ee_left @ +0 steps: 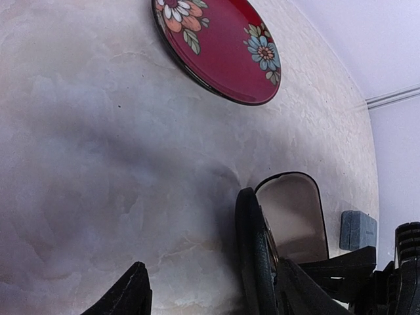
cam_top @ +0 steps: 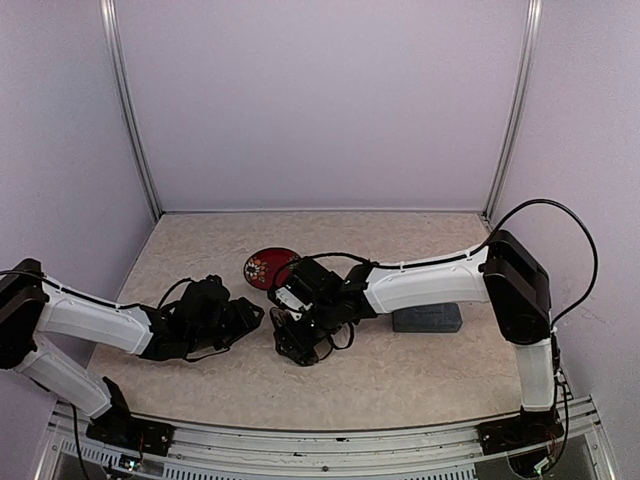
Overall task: Organize the sunglasses
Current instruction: Move the case with sunglasses to the center of the board.
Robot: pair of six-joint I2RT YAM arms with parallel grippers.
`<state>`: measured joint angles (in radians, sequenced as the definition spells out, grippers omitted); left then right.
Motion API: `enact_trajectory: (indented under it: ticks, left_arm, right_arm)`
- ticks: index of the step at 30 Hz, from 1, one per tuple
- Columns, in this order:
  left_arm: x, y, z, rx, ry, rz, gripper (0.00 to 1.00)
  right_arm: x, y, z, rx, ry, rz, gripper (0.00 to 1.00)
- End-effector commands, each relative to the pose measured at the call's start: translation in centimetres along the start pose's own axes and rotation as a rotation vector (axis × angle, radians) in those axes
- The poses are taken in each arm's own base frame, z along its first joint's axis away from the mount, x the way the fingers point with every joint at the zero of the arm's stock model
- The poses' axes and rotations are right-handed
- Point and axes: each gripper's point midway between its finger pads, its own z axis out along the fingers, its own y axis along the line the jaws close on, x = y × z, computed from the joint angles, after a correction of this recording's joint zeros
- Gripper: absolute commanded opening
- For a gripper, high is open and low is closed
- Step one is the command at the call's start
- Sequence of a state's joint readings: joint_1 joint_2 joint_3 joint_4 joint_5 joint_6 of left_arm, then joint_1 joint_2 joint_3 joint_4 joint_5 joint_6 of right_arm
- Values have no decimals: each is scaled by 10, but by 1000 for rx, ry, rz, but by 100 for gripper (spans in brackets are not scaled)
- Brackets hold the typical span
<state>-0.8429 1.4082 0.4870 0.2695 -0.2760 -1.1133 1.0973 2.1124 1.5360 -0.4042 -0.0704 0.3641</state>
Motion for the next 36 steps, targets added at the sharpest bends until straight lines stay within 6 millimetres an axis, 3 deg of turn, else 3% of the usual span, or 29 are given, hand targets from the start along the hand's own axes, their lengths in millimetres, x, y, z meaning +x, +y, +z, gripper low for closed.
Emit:
enact_trajectory:
  ticks: [1, 12, 28, 31, 36]
  left_arm:
    - [0, 0, 4, 0, 3, 13, 64]
    - [1, -1, 5, -3, 5, 17, 64]
    - [-3, -6, 5, -5, 3, 95, 65]
    - [-3, -9, 6, -5, 12, 104, 75]
    - [-8, -8, 6, -14, 11, 102, 80]
  right_arm:
    - [7, 10, 9, -25, 34, -19, 79]
    - [5, 15, 5, -41, 28, -32, 69]
    - [1, 26, -1, -65, -12, -101, 68]
    - [2, 27, -3, -65, -14, -121, 68]
    - [1, 24, -6, -50, -18, -141, 71]
